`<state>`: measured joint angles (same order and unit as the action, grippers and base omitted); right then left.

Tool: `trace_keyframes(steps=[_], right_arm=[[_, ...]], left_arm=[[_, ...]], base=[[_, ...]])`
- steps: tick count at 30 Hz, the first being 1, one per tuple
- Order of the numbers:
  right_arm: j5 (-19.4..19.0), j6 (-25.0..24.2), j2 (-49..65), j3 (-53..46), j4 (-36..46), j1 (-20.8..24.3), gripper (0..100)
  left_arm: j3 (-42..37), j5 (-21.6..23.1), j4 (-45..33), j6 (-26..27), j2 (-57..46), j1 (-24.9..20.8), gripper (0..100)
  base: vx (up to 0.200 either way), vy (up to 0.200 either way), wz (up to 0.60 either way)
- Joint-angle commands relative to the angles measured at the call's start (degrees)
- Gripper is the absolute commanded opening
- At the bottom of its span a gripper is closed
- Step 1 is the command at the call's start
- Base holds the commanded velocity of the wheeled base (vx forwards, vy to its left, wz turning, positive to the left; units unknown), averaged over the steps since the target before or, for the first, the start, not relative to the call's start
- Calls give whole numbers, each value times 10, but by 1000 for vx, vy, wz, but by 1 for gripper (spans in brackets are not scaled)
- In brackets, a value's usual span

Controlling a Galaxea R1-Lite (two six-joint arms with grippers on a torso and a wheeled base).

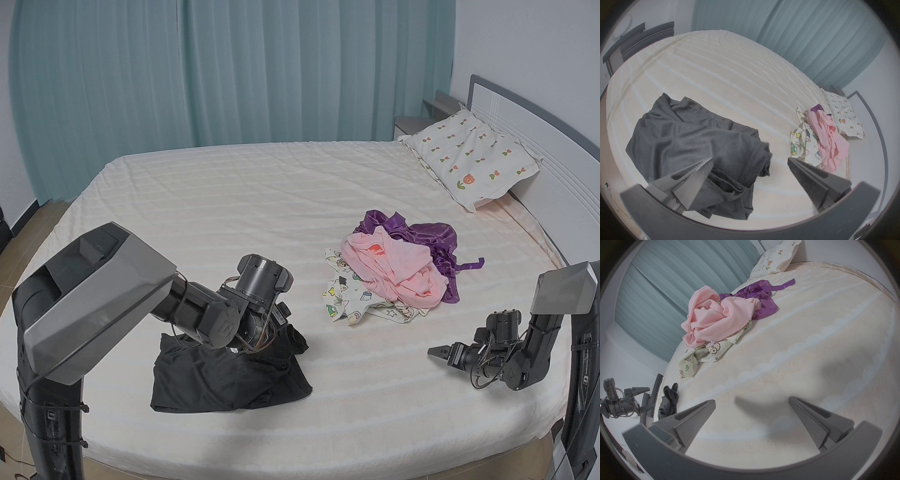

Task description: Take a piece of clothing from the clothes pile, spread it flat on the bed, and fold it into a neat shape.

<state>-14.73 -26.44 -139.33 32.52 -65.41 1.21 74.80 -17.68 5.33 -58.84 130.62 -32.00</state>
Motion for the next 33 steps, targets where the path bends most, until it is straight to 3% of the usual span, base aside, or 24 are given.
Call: trace_keyframes(steps=[1, 9, 11, 17, 25, 27, 33], right_arm=[[0, 0, -1, -1, 0, 0, 100], [0, 1, -1, -1, 0, 1, 100], [0, -2, 0, 0, -3, 1, 100], [5, -9, 0, -4, -19, 14, 100], [7, -23, 4, -10, -21, 37, 100], [7, -23, 3, -11, -23, 42, 100], [7, -23, -1, -16, -32, 47, 100]], left_arm=[[-30, 9, 0, 0, -67, 9, 100], [-111, 44, 7, -14, -135, 55, 100], [-160, 84, 2, -31, -153, 85, 100], [-224, 99, 9, -62, -156, 118, 100], [-264, 138, 12, -93, -172, 125, 100], [-275, 166, 13, -94, -174, 125, 100], [-294, 179, 36, -101, -185, 128, 100]], base=[[0, 0, 0], [0, 0, 0], [0, 0, 0], [0, 0, 0], [0, 0, 0], [0, 0, 0], [0, 0, 0]])
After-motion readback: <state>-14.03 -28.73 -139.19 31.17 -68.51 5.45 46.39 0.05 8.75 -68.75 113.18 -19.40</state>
